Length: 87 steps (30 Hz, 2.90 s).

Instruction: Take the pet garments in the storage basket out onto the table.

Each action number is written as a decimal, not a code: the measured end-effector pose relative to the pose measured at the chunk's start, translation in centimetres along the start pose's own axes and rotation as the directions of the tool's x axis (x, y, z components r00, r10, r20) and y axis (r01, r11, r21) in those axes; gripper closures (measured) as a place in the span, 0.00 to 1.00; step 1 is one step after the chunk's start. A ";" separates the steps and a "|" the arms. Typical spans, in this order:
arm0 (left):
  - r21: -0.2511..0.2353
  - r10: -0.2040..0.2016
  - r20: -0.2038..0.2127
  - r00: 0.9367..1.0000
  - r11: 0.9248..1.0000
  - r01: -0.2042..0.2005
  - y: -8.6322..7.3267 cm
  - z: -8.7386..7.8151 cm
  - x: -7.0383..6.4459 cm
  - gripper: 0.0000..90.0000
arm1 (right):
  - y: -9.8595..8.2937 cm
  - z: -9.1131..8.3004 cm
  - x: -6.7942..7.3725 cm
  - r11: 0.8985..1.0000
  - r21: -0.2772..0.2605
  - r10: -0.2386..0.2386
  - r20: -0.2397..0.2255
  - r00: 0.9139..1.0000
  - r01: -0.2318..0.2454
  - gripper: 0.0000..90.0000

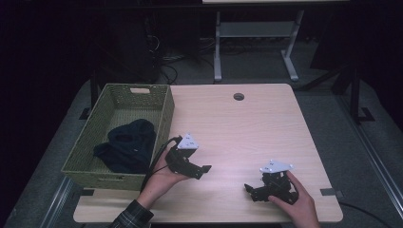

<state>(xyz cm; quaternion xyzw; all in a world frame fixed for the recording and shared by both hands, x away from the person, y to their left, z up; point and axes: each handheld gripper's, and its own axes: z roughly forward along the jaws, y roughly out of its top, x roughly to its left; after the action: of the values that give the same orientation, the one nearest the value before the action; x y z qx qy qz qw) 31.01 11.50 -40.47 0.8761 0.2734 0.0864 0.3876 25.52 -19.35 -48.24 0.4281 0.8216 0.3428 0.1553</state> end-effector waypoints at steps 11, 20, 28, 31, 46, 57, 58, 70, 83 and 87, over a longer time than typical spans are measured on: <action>-0.016 0.005 -0.004 1.000 1.000 -0.005 0.9 -0.7 0.3 0.16 | 0.0 0.0 0.0 1.000 -0.002 0.001 0.001 1.000 -0.001 0.00; -0.031 -0.002 -0.001 1.000 1.000 0.002 1.7 -1.3 0.4 0.16 | 0.0 0.0 0.0 1.000 -0.002 0.000 -0.001 1.000 0.000 0.00; -0.045 -0.020 0.011 1.000 0.999 0.021 2.4 -1.9 0.9 0.16 | 0.0 0.0 0.0 1.000 -0.002 0.000 0.000 1.000 0.000 0.00; -0.048 -0.009 0.007 1.000 0.999 0.009 2.6 -2.3 1.1 0.16 | 0.0 0.0 0.0 1.000 -0.001 0.000 0.000 1.000 0.000 0.00; -0.041 0.005 -0.001 1.000 0.999 -0.005 3.7 -3.5 2.0 0.15 | 0.0 0.0 0.0 1.000 -0.002 0.001 -0.001 1.000 -0.001 0.00; -0.048 -0.008 -0.021 1.000 0.999 0.007 3.8 -4.4 3.3 0.15 | 0.0 0.0 0.0 1.000 0.000 0.000 0.000 1.000 0.000 0.00; -0.046 -0.007 -0.023 1.000 0.999 0.006 3.7 -4.6 3.4 0.15 | 0.0 0.0 0.0 1.000 0.000 0.000 0.000 1.000 0.000 0.00; -0.059 -0.034 -0.045 0.998 0.998 0.031 3.2 -6.0 4.7 0.16 | 0.0 0.0 0.0 1.000 0.000 -0.001 0.000 1.000 0.001 0.00; -0.095 -0.072 -0.070 0.995 0.993 0.066 2.5 -8.1 6.1 0.23 | 0.0 0.0 0.0 1.000 0.000 0.000 -0.001 1.000 0.000 0.00; -0.096 -0.069 -0.078 0.995 0.993 0.062 2.4 -8.8 6.5 0.23 | 0.0 0.0 0.0 1.000 0.000 -0.001 0.000 1.000 0.001 0.00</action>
<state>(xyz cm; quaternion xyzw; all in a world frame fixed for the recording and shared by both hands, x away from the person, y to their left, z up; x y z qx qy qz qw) 34.28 19.31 -33.12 0.8434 0.3131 0.1218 0.4194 25.54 -19.34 -48.24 0.4277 0.8218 0.3429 0.1553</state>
